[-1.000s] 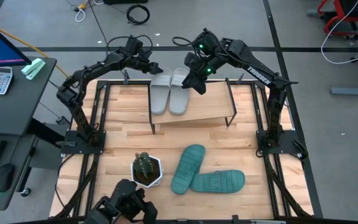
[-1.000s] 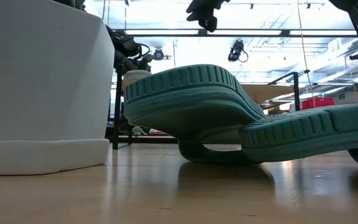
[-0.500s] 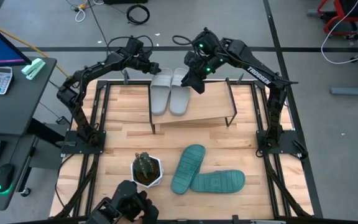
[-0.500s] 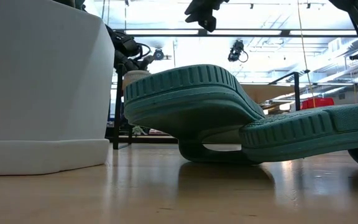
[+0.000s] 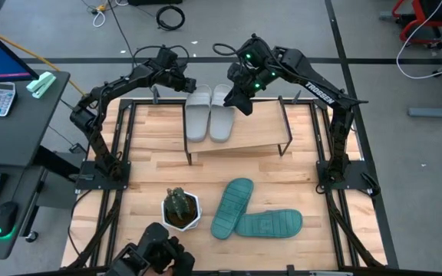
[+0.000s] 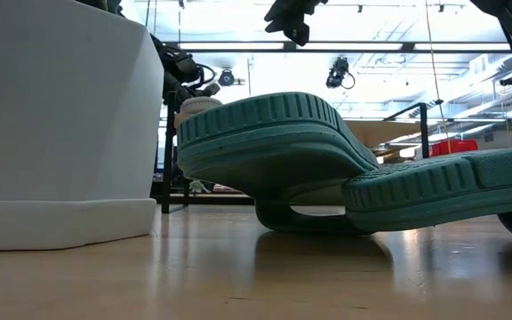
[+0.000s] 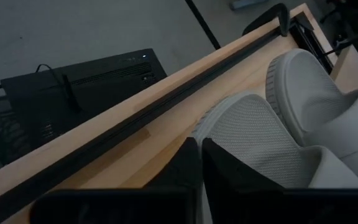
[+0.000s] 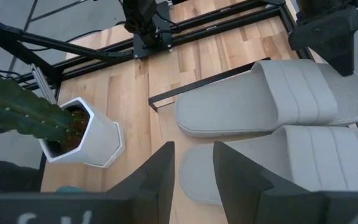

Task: Pick and place slides into the shelf
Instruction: Adjust the gray slides on the shelf

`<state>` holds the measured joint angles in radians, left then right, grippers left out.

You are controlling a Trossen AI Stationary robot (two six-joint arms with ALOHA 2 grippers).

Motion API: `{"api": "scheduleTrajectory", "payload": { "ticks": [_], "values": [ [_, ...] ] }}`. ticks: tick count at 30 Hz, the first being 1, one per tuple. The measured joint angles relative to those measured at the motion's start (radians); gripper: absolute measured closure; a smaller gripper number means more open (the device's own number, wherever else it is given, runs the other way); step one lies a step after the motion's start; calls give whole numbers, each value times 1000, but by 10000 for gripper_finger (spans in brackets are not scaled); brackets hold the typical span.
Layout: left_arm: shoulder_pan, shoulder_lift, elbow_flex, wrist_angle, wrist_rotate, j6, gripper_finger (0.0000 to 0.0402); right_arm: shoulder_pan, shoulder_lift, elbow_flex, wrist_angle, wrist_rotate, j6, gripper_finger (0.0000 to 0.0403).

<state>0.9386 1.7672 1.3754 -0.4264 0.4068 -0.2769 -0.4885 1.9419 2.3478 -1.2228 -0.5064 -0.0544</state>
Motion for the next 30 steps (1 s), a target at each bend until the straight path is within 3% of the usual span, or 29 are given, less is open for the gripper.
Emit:
{"api": "scheduleTrajectory", "payload": {
  "ticks": [30],
  "values": [
    [-20,-49,-1,-73,-40,-20,385,0,0,0,0,6,-29,286]
  ]
}}
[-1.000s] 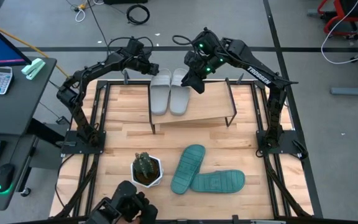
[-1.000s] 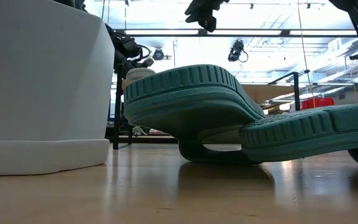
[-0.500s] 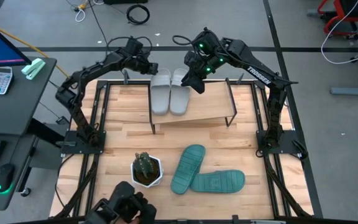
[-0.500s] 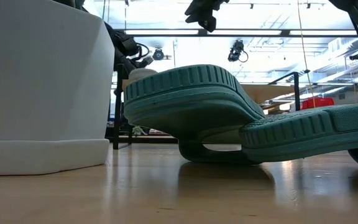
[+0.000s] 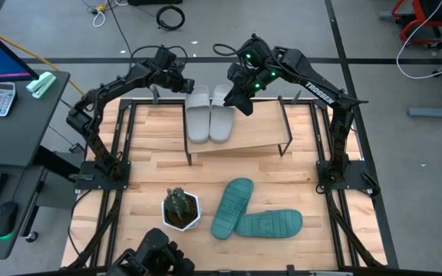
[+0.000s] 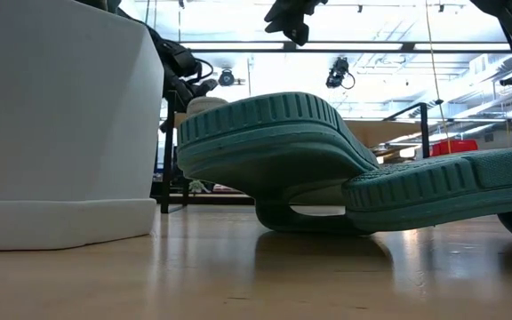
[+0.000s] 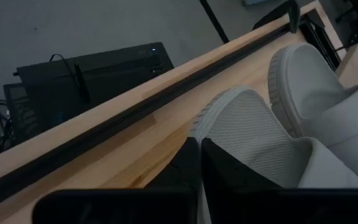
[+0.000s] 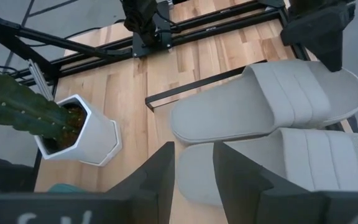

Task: Pick and place slides into the shelf
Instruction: Adjust the gray slides on the shelf, then put the right green slides on the shelf

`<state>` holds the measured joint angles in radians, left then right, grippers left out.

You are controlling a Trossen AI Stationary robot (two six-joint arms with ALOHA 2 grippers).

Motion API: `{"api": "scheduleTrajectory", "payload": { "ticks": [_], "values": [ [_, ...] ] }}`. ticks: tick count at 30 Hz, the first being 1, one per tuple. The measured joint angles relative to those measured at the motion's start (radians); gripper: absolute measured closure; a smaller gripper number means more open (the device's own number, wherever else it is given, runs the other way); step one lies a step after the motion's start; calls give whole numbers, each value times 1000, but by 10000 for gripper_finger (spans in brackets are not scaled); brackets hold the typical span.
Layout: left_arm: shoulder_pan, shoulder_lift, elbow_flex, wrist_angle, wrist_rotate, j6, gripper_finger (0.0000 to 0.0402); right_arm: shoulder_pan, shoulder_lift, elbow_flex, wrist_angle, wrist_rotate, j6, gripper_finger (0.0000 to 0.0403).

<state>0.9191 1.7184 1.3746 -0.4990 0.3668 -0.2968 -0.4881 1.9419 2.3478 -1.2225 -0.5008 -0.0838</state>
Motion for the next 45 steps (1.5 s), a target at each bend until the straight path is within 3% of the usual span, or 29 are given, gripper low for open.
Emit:
{"api": "scheduleTrajectory", "payload": {
  "ticks": [9,14,20,28,38,45],
  "values": [
    [-26,0,0,5,7,6,395,0,0,0,0,0,-6,286],
    [-24,0,0,2,-2,1,376,0,0,0,-1,8,-6,286],
    [-23,0,0,0,-4,-3,367,-24,4,0,-5,168,-24,286],
    [-17,-10,0,4,-7,-5,344,-108,11,-1,-6,140,10,286],
    [44,-86,1,18,-27,6,290,-119,10,-1,-19,113,4,281],
    [66,-188,1,17,-22,2,264,-149,10,-1,-314,103,-48,281]
  ]
}}
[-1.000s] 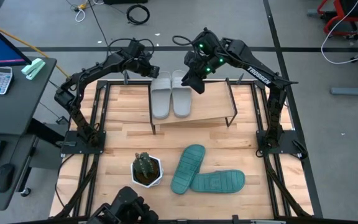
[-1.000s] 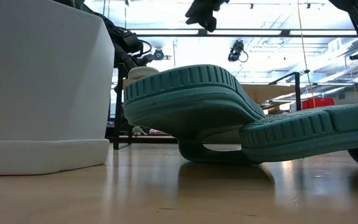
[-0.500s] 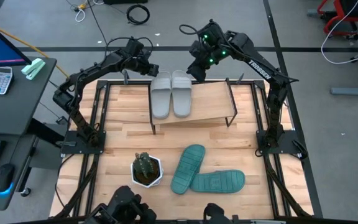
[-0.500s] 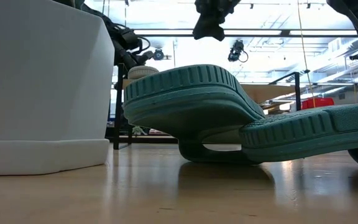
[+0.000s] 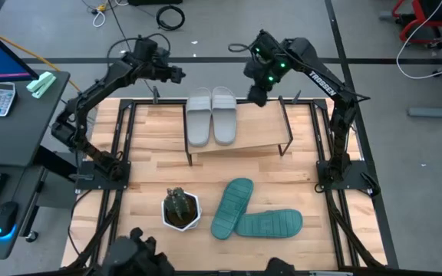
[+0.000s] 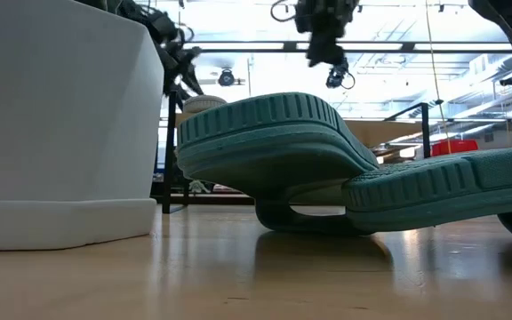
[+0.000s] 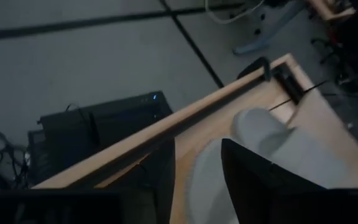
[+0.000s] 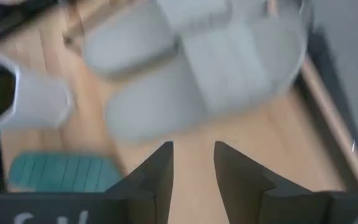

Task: Pick and place slides into the shelf
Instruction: Put the right green slides on the shelf

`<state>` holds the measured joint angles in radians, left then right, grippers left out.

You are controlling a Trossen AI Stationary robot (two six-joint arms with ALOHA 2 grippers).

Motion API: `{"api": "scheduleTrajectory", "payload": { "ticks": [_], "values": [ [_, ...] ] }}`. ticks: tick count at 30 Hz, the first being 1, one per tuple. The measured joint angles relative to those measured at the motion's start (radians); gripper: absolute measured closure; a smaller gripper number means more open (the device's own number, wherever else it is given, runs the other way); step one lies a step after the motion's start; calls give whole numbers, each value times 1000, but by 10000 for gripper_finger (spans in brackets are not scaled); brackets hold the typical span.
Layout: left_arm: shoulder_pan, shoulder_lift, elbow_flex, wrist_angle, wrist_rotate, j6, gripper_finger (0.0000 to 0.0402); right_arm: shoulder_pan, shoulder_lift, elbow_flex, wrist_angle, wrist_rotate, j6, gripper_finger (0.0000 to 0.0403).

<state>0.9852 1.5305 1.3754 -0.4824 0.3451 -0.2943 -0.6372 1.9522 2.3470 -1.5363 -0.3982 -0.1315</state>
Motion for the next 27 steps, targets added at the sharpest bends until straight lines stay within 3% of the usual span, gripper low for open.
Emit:
{"api": "scheduleTrajectory", "payload": {
  "ticks": [7,11,21,27],
  "values": [
    [-26,-144,0,-58,56,-8,256,28,-112,-97,-31,-37,7,288],
    [-62,-228,0,-102,56,-9,266,53,-226,-233,25,-7,69,293],
    [-245,-336,0,-123,41,-114,288,197,-644,-856,341,-6,318,297],
    [-410,-337,-1,-156,-76,-180,292,337,-867,-1158,412,-7,499,297]
  ]
}}
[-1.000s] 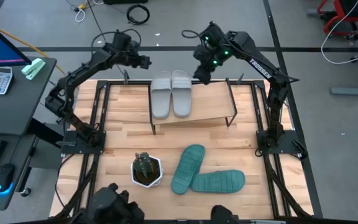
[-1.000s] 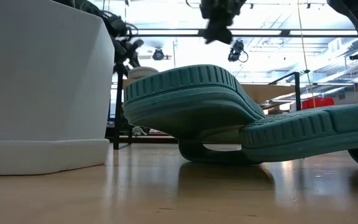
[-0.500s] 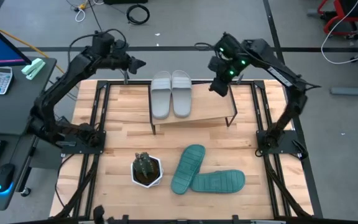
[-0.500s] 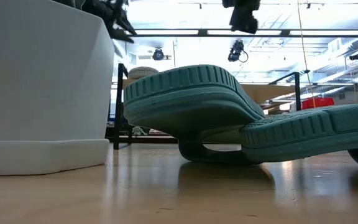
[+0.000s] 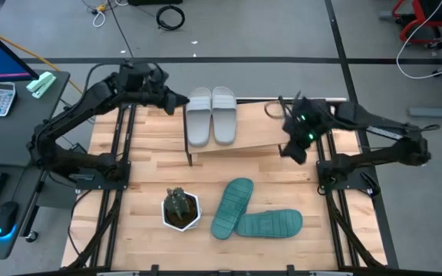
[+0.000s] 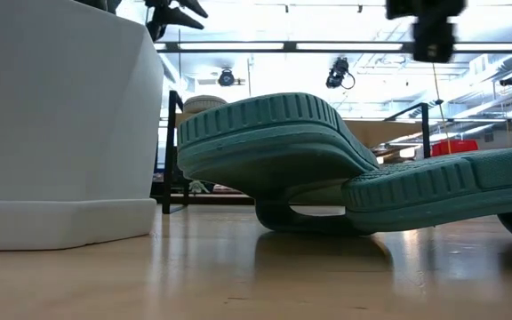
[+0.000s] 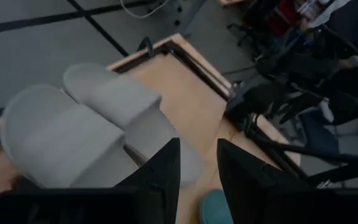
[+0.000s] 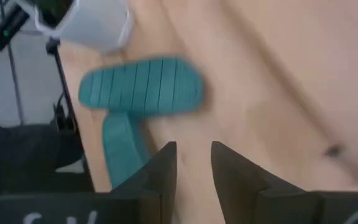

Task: Pick and place slides into the shelf
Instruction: Put the right green slides on the shelf

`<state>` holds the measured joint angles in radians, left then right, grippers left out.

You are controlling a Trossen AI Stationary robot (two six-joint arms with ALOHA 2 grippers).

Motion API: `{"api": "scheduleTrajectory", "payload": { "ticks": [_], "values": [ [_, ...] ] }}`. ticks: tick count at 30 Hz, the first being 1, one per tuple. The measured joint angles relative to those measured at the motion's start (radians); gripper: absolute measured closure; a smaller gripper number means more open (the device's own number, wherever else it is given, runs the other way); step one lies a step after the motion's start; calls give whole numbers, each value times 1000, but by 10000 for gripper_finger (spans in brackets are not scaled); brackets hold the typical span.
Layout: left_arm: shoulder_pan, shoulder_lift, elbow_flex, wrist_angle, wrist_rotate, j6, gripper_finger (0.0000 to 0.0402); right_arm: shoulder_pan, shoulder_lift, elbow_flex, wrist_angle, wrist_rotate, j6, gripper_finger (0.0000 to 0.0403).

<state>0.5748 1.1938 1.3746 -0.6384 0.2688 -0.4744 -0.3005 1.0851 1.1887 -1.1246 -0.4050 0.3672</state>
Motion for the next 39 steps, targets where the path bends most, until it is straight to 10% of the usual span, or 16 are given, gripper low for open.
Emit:
{"api": "scheduleTrajectory", "payload": {
  "ticks": [19,29,39],
  "values": [
    [-527,1,0,-173,-283,-127,303,463,-201,-405,118,18,557,297],
    [-730,-40,0,-539,-684,-274,339,586,-195,-468,186,35,760,299],
    [-824,-167,-71,-614,-705,-381,363,721,-195,-468,204,180,819,300]
  ]
}}
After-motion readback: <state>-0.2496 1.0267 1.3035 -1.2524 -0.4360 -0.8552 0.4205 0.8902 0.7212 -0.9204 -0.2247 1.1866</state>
